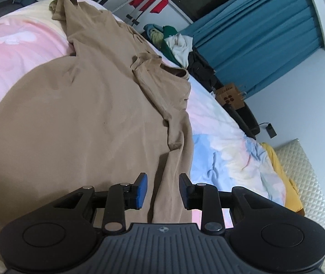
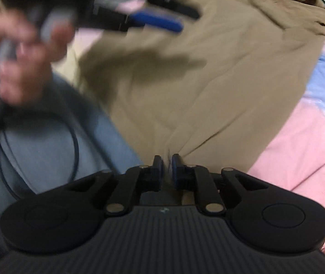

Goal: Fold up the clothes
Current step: 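Grasp the shirt side edge with the left gripper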

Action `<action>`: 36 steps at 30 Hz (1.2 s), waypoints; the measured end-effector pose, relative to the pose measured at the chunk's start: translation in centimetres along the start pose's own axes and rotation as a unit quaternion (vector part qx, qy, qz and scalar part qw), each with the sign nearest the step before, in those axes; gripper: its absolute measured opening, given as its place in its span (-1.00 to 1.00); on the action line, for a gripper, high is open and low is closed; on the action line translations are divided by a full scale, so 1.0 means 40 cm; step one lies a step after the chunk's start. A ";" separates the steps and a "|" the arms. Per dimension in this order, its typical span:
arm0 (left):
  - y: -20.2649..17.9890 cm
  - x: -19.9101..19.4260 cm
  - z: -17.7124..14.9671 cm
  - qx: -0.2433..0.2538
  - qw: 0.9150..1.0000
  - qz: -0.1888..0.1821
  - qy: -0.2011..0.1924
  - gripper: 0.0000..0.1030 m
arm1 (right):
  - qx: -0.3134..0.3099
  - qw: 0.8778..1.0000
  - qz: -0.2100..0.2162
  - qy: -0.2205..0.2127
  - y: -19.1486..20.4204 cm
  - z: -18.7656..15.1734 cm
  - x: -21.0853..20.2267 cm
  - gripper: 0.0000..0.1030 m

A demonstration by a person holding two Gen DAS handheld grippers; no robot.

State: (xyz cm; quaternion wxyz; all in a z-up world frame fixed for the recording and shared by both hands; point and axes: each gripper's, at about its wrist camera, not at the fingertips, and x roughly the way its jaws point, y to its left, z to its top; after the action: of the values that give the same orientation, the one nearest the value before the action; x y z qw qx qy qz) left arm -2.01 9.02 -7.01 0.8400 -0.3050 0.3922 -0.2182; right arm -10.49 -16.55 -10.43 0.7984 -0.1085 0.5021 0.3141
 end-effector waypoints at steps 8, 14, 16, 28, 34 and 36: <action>-0.010 -0.031 0.010 0.028 0.999 0.025 -0.024 -0.08 | 0.061 0.995 0.032 -0.076 -0.038 0.041 -0.137 -0.51; -0.011 0.010 0.033 0.032 0.997 0.058 -0.027 0.12 | 0.173 0.962 -0.050 -0.203 -0.179 0.131 -0.220 -0.01; -0.009 0.027 0.043 0.029 0.997 0.067 -0.026 0.15 | 0.215 0.943 -0.072 -0.244 -0.231 0.152 -0.215 0.14; -0.030 0.349 0.246 0.000 0.996 0.084 -0.011 0.22 | 0.320 0.897 -0.158 -0.262 -0.396 0.068 -0.087 0.50; 0.001 0.539 0.329 -0.033 0.995 0.093 -0.027 0.16 | 0.326 0.889 -0.134 -0.291 -0.443 0.078 -0.074 0.61; 0.001 0.572 0.349 -0.026 0.995 0.091 -0.042 0.04 | 0.325 0.891 -0.127 -0.291 -0.455 0.086 -0.062 0.61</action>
State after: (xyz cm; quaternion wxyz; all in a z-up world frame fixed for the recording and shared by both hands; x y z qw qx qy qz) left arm 22.71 -0.06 -12.02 0.8640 -0.2985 0.3881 -0.1173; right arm 2.41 -30.01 -9.24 0.9325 0.1903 0.3033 0.0467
